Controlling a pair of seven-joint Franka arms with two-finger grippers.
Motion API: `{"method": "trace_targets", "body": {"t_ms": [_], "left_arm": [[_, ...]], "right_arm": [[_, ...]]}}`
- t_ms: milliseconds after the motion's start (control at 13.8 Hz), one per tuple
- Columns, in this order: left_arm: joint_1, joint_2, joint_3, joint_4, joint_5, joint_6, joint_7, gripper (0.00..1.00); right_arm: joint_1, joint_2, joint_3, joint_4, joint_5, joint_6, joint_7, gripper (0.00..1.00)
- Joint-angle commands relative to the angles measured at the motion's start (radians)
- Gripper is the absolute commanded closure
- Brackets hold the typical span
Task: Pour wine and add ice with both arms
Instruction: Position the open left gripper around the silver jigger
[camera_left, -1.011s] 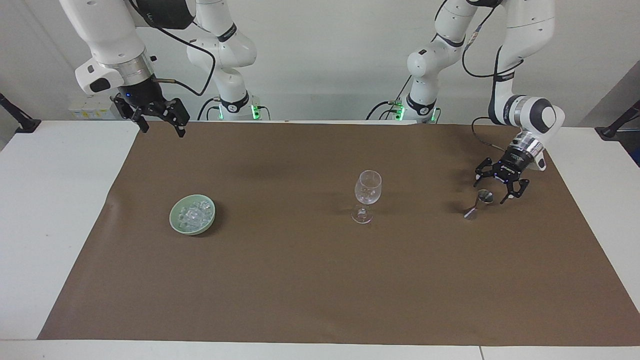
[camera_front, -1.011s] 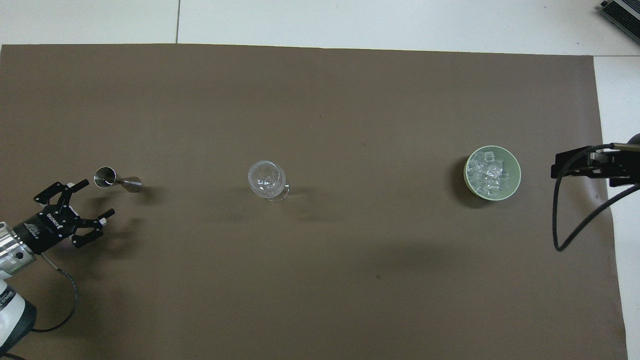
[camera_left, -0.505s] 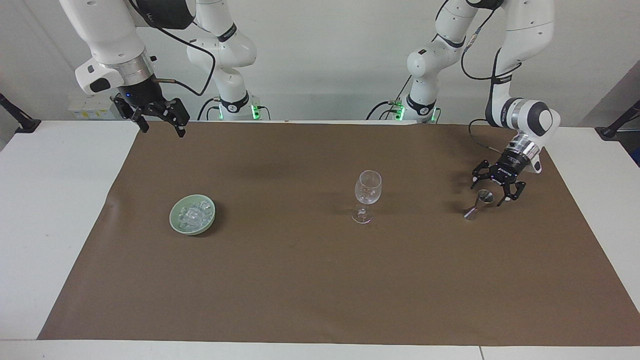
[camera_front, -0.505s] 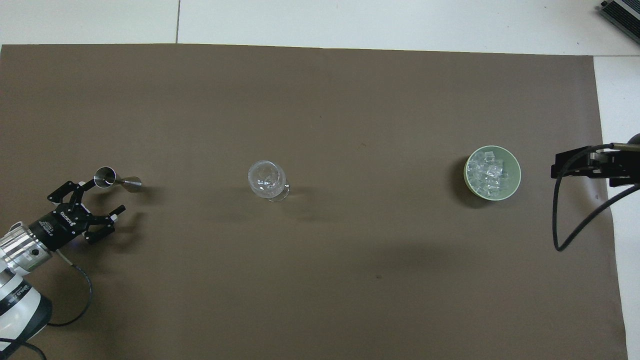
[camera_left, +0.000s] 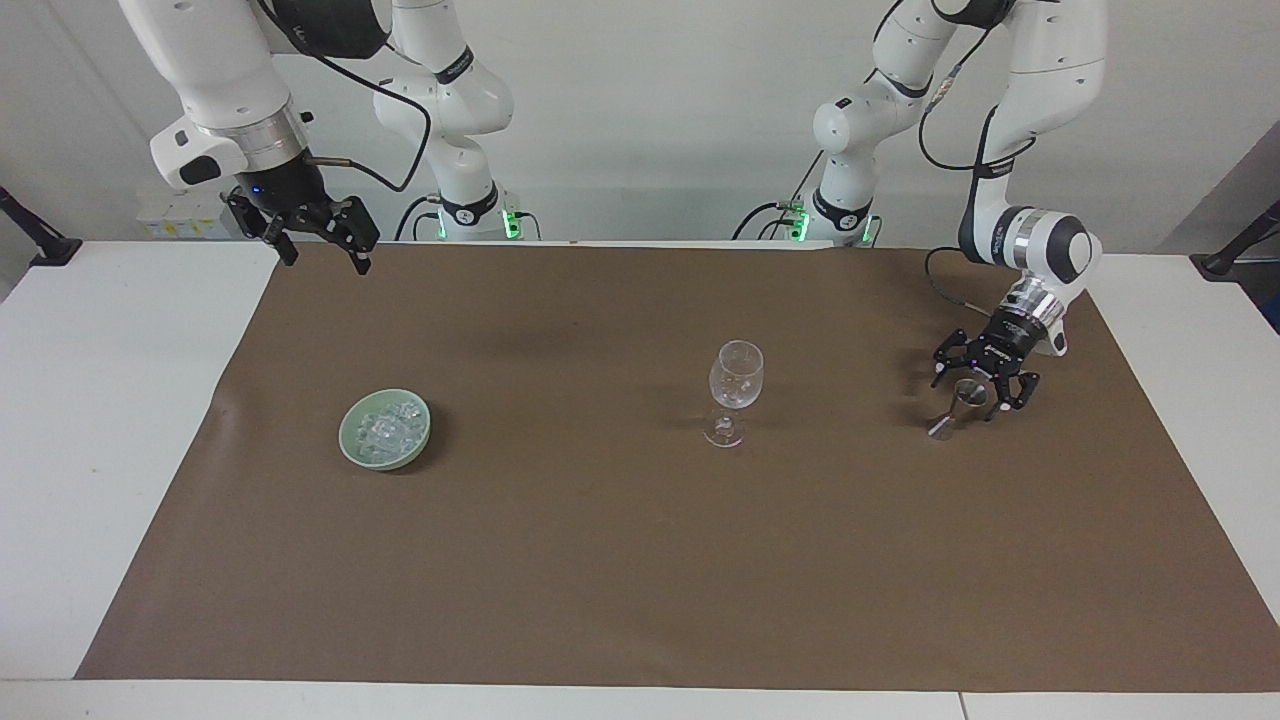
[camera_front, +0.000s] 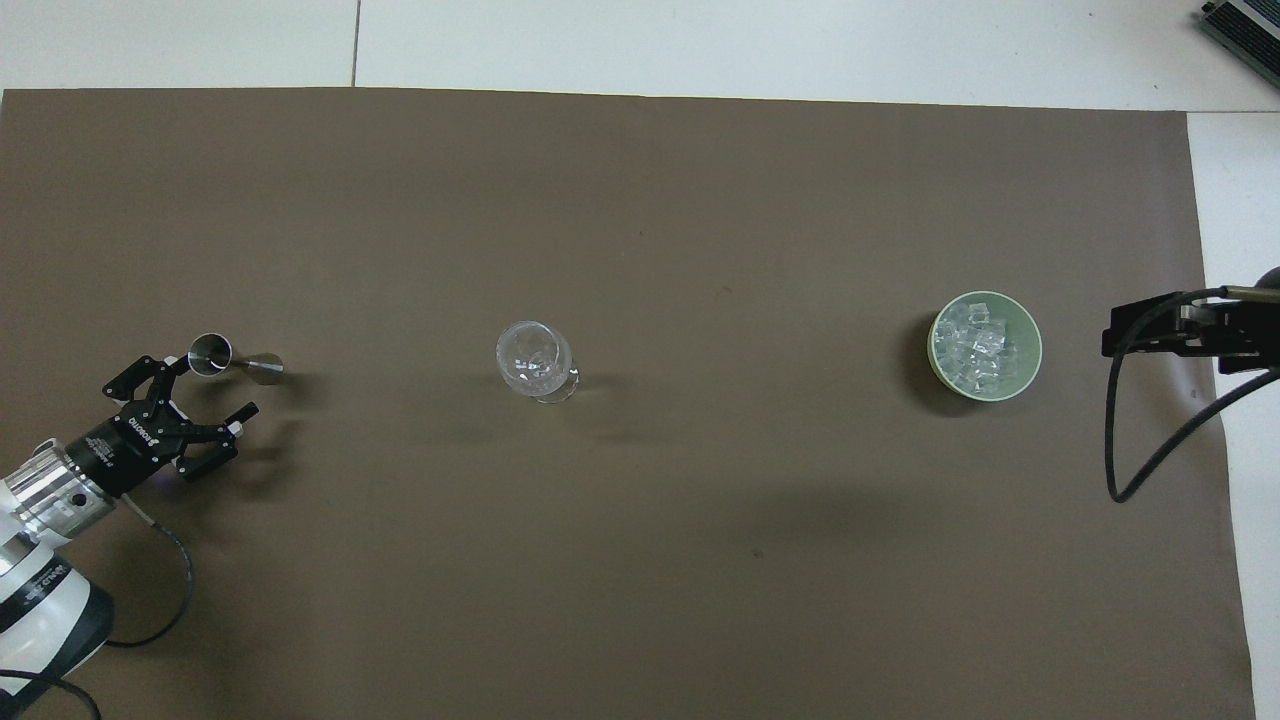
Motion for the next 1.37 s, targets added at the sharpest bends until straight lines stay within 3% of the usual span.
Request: {"method": "trace_targets", "body": {"t_ms": [0, 578, 1300], "left_arm": [[-0.009, 0.012, 0.009, -0.006, -0.031, -0.016, 0.032, 0.0], [-0.007, 0.058, 0.011, -0.004, -0.087, -0.047, 0.072, 0.0], [-0.018, 0.056, 0.009, -0.004, -0.131, -0.056, 0.09, 0.0]], "right_arm": [[-0.007, -0.019, 0.004, -0.02, 0.008, -0.005, -0.03, 0.0], [-0.007, -0.019, 0.004, -0.02, 0.008, -0.005, -0.03, 0.0], [-0.007, -0.019, 0.004, -0.02, 0.008, -0.005, -0.03, 0.0]]}}
